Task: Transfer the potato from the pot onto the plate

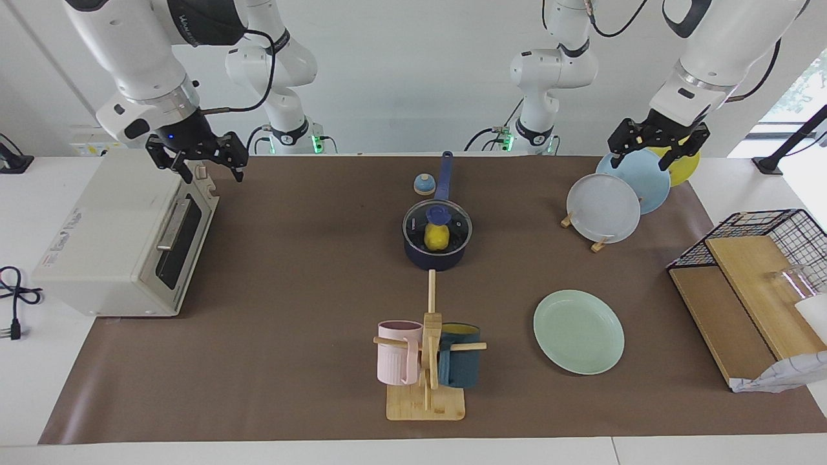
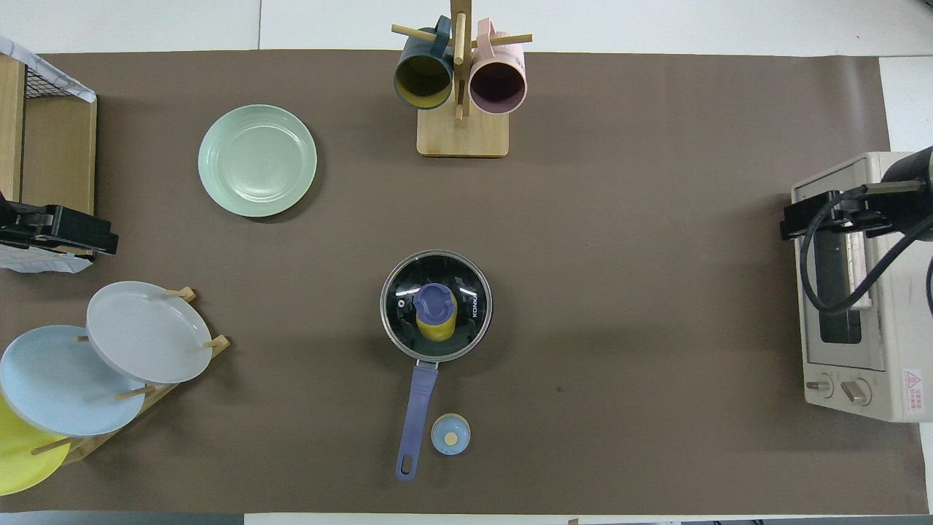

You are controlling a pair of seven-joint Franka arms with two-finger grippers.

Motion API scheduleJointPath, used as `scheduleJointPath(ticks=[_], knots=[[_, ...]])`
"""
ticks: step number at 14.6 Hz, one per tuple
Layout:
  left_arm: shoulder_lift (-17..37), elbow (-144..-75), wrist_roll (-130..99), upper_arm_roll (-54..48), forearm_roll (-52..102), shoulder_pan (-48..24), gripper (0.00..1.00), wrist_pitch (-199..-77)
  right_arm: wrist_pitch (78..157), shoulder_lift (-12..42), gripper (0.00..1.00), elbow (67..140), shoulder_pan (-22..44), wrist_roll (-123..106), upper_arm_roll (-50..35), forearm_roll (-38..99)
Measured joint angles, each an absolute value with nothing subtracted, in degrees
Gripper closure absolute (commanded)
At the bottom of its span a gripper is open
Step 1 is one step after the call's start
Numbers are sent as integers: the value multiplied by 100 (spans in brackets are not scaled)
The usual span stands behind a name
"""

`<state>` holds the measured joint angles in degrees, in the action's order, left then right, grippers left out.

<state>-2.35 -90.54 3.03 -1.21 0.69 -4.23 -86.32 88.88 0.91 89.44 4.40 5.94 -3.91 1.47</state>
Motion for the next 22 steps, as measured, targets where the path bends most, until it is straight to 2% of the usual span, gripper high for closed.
scheduleJointPath(ticks=[3,5,9,13,16,22], knots=[[-234,-9100,303,-121,69,-423,0,-8705,8880,562,0,8433,684,1805,-1207,153],[-234,-9118,303,-121,69,-423,0,-8742,9052,940,0,8248,1153,2705,-1492,115],[-234,-9122,303,-122,69,-423,0,-8747,9672,1777,0,7995,2520,3939,-1543,-518],[-235,-9123,303,-122,69,-423,0,-8747,10240,2360,0,7921,3021,4274,-1538,-778],[-235,-9129,303,-122,69,-423,0,-8747,10427,2533,0,8012,3191,4323,-1535,-934],[-235,-9131,303,-122,69,-423,0,-8748,11204,2492,0,8834,3186,4250,-1521,-963]])
